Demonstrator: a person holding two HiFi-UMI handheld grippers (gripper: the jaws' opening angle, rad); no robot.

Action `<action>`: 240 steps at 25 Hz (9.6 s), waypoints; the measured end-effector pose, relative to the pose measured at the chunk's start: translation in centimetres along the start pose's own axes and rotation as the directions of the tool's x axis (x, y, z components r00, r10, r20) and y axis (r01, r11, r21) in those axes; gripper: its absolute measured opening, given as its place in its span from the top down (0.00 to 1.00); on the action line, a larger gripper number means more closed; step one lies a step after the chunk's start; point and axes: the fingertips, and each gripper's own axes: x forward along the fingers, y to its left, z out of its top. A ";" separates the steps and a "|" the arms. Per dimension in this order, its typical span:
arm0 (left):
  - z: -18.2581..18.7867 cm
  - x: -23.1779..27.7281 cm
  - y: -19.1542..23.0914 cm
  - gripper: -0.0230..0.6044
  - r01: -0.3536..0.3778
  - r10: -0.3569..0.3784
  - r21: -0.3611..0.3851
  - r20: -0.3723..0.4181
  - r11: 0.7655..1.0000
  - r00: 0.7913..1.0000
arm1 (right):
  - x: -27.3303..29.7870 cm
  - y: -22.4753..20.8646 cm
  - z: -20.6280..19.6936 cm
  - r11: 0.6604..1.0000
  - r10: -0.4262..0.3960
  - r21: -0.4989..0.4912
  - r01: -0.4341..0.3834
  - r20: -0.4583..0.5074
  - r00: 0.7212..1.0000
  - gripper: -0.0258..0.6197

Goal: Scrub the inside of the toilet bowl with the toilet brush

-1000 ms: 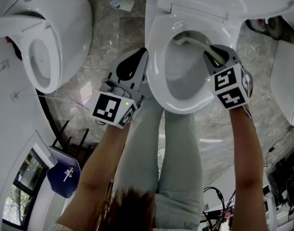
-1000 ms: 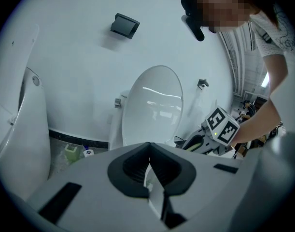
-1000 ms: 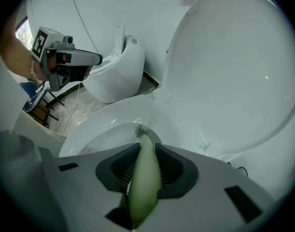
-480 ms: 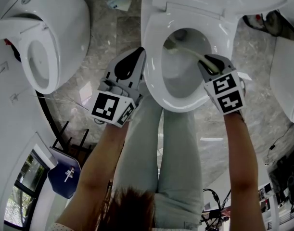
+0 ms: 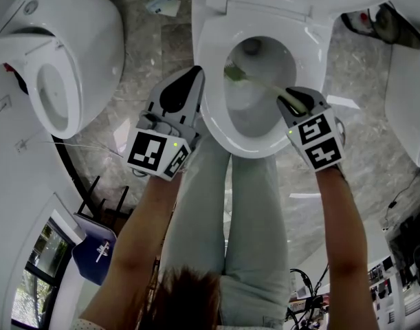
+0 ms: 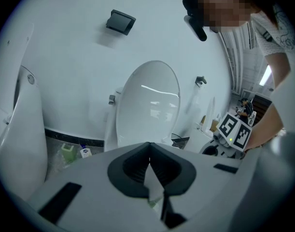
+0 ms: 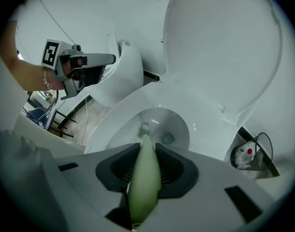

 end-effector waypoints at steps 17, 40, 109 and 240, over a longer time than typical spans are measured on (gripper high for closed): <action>0.0 0.4 -1.0 0.96 0.003 -0.003 0.004 -0.001 1.000 1.000 | -0.7 0.9 -2.7 0.995 0.101 -0.016 -0.102 -0.072 0.992 0.79; 0.9 1.2 -3.1 0.96 0.034 -0.034 0.031 -0.003 0.999 0.999 | -2.5 -0.7 -5.8 0.940 -0.007 -0.333 -0.072 -0.232 0.973 0.79; 0.4 -1.6 0.8 0.96 -0.010 0.010 0.032 0.002 0.999 1.000 | -4.2 2.6 -7.0 0.979 -0.037 -0.203 -0.022 -0.283 0.959 0.79; 40.4 -24.1 -19.9 0.96 0.030 -0.142 0.243 0.457 0.970 0.878 | -57.9 10.0 21.3 0.933 -0.337 0.271 0.236 0.890 0.309 0.79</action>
